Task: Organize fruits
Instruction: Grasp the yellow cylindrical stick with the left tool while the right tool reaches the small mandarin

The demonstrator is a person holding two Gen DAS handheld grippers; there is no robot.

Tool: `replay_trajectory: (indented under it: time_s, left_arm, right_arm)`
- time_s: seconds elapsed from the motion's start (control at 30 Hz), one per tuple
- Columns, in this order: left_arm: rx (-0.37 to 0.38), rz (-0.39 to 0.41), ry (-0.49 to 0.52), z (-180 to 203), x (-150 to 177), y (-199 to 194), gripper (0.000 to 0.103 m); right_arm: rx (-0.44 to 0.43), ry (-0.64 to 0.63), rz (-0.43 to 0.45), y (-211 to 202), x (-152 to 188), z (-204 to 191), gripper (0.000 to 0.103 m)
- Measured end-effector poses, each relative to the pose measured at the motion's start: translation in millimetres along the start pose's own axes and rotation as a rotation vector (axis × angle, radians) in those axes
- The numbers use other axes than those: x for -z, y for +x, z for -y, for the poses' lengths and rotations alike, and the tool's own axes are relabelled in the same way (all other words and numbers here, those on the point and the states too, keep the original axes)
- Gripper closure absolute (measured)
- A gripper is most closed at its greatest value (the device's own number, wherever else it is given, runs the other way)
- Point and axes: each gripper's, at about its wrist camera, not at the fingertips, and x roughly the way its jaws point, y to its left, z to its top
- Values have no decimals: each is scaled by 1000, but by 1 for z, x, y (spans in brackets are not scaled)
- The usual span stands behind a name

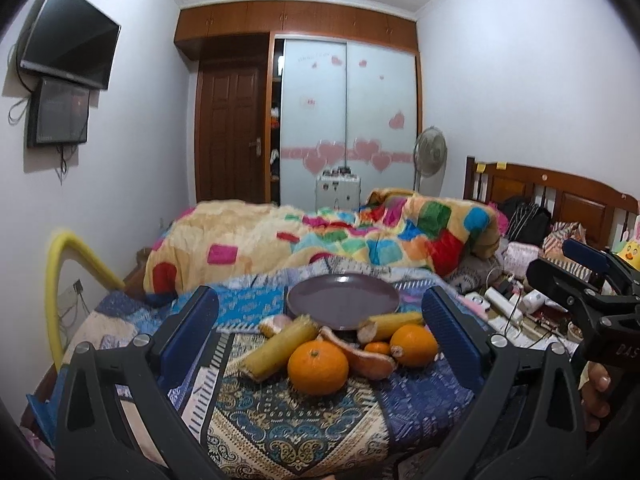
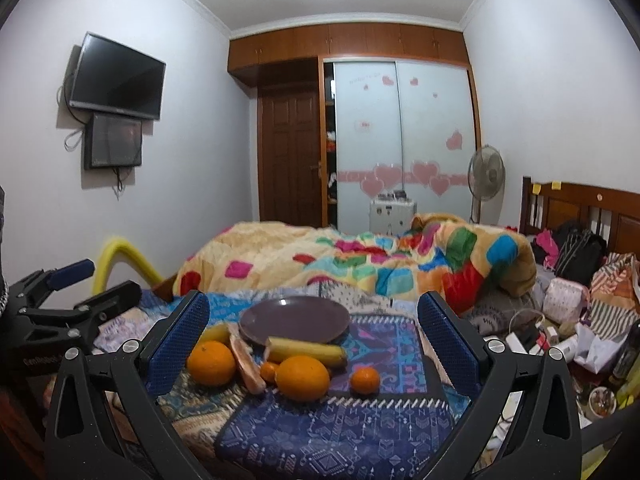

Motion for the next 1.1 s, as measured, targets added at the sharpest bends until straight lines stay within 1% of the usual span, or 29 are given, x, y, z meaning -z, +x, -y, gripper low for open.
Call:
replay_trajectory:
  time_s: [0.1, 0.23, 0.4, 0.57, 0.7, 0.77, 0.8, 0.87, 0.9, 0.93, 0.97, 1.0, 1.07, 1.1]
  left_arm:
    - [-9, -57, -10, -10, 10, 17, 0]
    - [-31, -156, -14, -25, 27, 47, 1]
    - [-61, -254, -7, -44, 46, 80, 9]
    - [-37, -344, -44, -62, 57, 111, 20]
    - [-39, -402, -36, -74, 63, 130, 27]
    - [-38, -433, -20, -79, 68, 136, 33]
    - [-34, -446, -12, -80, 70, 139, 35]
    - [5, -483, -7, -81, 74, 145, 41]
    - [29, -498, -9, -82, 76, 147, 42]
    - [45, -511, -3, -81, 78, 149, 44]
    - [51, -519, 6, -80, 79, 150, 44]
    - [56, -524, 16, -78, 80, 152, 44]
    - [66, -538, 31, -75, 80, 158, 44]
    - [70, -542, 33, -75, 80, 160, 44]
  right_arm:
    - [12, -5, -62, 17, 11, 7, 0]
    - [26, -9, -146, 38, 29, 16, 0]
    - [35, 2, -235, 62, 47, 30, 0]
    - [42, 10, -299, 83, 63, 40, 0]
    - [43, 7, -331, 93, 70, 47, 0]
    - [39, 5, -343, 99, 72, 50, 1]
    - [35, 3, -351, 101, 72, 52, 3]
    - [20, 3, -368, 105, 75, 54, 9]
    - [6, 3, -380, 107, 76, 55, 15]
    - [-4, 2, -392, 110, 77, 55, 18]
    - [-11, -1, -404, 113, 78, 56, 18]
    - [-17, -4, -412, 116, 79, 56, 21]
    - [-36, -5, -431, 121, 81, 56, 28]
    - [-45, -4, -441, 124, 81, 56, 35]
